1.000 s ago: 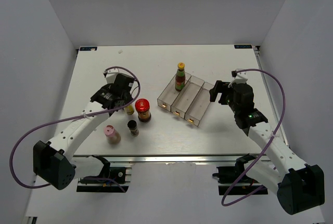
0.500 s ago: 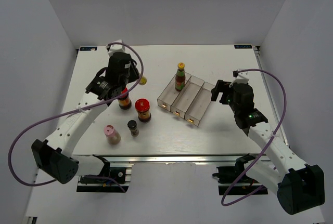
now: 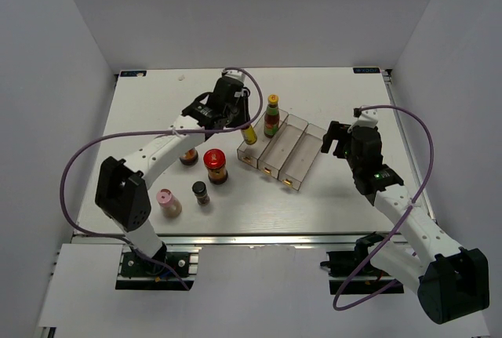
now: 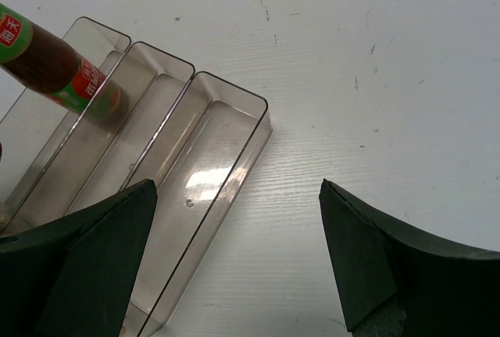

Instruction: Organize the condiment bottles

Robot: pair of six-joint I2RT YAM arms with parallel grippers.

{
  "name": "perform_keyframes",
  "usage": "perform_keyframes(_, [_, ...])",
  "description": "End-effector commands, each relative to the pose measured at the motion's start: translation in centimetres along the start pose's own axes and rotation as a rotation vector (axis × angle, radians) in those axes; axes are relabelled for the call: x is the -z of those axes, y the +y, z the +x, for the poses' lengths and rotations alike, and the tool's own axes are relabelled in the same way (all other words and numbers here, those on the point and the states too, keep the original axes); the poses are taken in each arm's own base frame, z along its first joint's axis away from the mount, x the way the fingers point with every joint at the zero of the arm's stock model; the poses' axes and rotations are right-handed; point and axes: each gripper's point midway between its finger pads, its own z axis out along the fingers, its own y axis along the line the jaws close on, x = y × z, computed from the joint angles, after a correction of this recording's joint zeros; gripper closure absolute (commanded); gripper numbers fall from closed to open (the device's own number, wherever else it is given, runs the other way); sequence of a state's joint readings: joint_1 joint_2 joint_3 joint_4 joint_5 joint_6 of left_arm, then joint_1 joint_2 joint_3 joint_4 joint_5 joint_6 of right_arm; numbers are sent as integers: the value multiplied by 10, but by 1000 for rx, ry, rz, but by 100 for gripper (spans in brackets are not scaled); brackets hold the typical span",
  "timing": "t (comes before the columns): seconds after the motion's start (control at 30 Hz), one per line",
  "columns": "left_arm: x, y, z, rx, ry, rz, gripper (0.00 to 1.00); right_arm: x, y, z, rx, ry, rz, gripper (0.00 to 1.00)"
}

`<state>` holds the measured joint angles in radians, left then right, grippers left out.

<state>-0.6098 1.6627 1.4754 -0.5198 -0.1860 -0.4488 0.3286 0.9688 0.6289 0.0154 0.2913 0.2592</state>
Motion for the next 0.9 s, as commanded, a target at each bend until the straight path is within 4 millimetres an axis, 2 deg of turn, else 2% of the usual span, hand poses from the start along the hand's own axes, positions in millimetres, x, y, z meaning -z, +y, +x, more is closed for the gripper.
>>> perform_keyframes(0.0, [17, -28, -41, -12, -113, 95, 95, 1, -6, -3, -11, -23, 31, 11])
perform_keyframes(0.33, [-23, -36, -16, -50, -36, 78, 91, -1, -8, 0, -9, -12, 43, 11])
perform_keyframes(0.6, [-42, -41, -6, -89, 5, 58, 86, -1, -7, 1, -8, -12, 40, 11])
perform_keyframes(0.87, [-60, -45, 8, -120, 61, 33, 77, 0, -9, 2, 0, 0, 48, 11])
